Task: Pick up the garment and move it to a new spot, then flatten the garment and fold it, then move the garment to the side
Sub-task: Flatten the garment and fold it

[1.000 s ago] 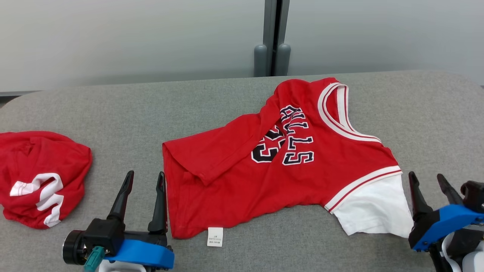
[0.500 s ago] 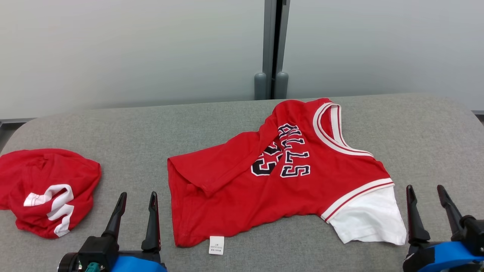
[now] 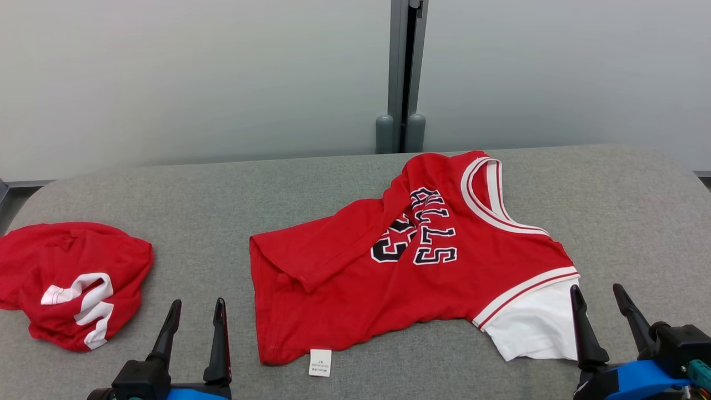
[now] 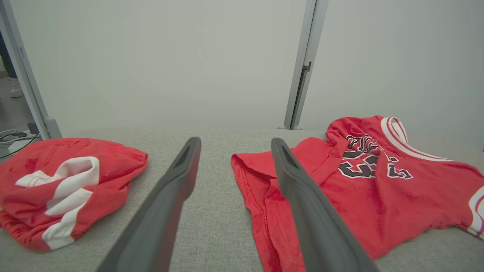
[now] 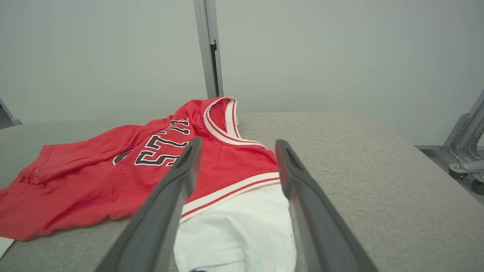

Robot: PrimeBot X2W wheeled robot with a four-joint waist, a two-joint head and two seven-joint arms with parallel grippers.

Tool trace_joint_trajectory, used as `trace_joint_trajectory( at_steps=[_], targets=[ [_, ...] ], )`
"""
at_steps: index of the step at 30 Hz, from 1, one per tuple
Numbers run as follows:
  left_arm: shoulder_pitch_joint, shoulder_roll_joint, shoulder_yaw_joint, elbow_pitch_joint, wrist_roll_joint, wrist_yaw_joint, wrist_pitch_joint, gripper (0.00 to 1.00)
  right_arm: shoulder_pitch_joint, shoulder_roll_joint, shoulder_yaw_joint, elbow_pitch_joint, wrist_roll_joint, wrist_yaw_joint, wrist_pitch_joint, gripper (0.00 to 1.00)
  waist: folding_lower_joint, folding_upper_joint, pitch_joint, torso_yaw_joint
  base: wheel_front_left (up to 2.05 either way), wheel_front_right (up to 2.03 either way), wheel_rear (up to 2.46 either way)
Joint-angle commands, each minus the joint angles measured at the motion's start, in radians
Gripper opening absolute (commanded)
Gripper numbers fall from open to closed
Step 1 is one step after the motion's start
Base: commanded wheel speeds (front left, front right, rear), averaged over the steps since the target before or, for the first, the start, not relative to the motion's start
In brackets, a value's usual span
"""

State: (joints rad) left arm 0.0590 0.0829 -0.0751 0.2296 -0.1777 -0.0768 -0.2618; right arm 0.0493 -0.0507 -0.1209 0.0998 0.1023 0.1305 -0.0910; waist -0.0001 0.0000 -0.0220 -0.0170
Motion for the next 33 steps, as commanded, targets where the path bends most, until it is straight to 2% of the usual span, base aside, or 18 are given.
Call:
trace_joint_trajectory(
  at_steps=[1, 14, 18, 27, 33],
  targets=[
    [0.006, -0.002, 0.001, 0.003, -0.003, 0.0, -0.005, 1.0, -0.005, 0.0, -0.003, 0.003, 0.006, 0.0, -0.007, 1.0, 0.0001, 0.0, 0.002, 0.001, 0.0, 0.0, 0.0],
    [-0.003, -0.002, -0.016, 0.025, -0.006, -0.01, 0.005, 1.0, -0.021, 0.0, -0.001, 0.012, 0.014, 0.0, -0.002, 1.0, 0.0001, 0.0, 0.014, 0.0, 0.0, 0.0, 0.0],
    [-0.013, 0.003, -0.045, 0.05, -0.026, -0.025, 0.083, 1.0, -0.011, 0.0, 0.007, -0.006, 0.024, 0.0, 0.025, 1.0, 0.0001, 0.0, 0.017, 0.0, 0.0, 0.0, 0.0],
    [-0.068, 0.014, -0.138, 0.117, -0.063, -0.044, 0.349, 1.0, 0.001, 0.0, 0.017, -0.006, 0.042, 0.0, 0.086, 1.0, 0.0001, 0.0, 0.043, 0.006, 0.0, 0.0, 0.0],
    [-0.113, 0.03, -0.175, 0.167, -0.07, -0.047, 0.414, 1.0, -0.022, 0.0, 0.027, 0.011, 0.051, 0.0, 0.083, 1.0, 0.0001, 0.0, 0.067, -0.004, 0.0, 0.0, 0.0]
  ],
)
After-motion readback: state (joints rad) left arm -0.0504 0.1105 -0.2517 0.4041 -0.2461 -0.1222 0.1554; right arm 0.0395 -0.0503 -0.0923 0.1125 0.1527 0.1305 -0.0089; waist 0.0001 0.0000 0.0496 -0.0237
